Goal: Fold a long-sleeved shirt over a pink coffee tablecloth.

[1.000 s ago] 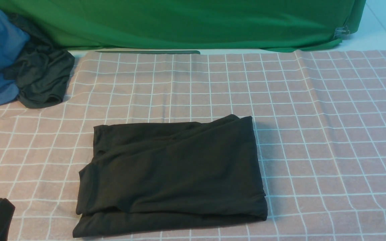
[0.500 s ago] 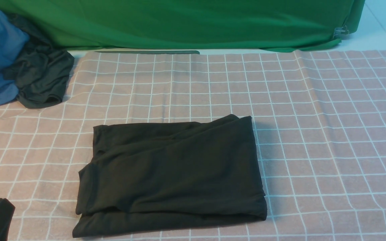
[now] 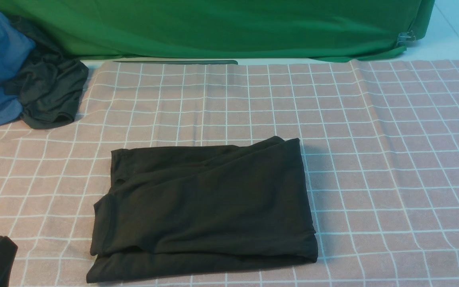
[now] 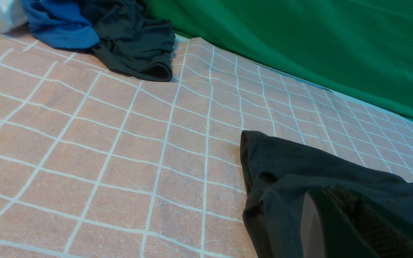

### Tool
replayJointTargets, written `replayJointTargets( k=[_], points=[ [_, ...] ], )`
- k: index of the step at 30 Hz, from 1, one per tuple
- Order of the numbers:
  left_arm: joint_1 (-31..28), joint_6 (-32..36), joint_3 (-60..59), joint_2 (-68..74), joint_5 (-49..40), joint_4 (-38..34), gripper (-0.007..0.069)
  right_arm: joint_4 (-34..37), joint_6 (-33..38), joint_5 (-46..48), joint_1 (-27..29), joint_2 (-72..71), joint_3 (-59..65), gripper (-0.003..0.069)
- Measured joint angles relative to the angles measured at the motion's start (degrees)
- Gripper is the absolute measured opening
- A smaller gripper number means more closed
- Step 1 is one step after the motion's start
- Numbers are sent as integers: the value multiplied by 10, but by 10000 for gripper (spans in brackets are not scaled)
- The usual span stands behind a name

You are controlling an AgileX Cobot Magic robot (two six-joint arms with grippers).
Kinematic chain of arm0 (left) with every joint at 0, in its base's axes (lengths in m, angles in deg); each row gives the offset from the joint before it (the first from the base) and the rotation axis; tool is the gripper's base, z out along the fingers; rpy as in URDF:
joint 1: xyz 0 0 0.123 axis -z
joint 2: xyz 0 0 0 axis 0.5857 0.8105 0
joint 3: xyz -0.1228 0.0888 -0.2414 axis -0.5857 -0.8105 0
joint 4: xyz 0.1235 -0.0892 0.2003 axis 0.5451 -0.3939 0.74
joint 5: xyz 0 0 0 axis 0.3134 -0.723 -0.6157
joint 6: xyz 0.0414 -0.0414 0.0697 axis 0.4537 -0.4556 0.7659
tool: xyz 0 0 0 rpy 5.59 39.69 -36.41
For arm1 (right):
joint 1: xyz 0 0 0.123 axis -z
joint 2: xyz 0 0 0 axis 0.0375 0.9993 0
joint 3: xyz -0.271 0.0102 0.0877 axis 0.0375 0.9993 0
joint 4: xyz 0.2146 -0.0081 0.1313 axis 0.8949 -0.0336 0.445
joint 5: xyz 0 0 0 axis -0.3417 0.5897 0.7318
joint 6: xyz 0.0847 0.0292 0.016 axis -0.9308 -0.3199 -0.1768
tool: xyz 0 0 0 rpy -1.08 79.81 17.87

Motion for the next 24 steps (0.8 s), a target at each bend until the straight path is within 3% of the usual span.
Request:
replayJointTargets(
  k=[9,20,24],
  points=[
    [0,0,0,0,0,0,14,5,16,13,41,-35,3,237],
    [0,0,0,0,0,0,14,7,19,13,44,-36,3,237],
    [0,0,0,0,0,0,14,53,77,13,52,-36,3,237]
  ],
)
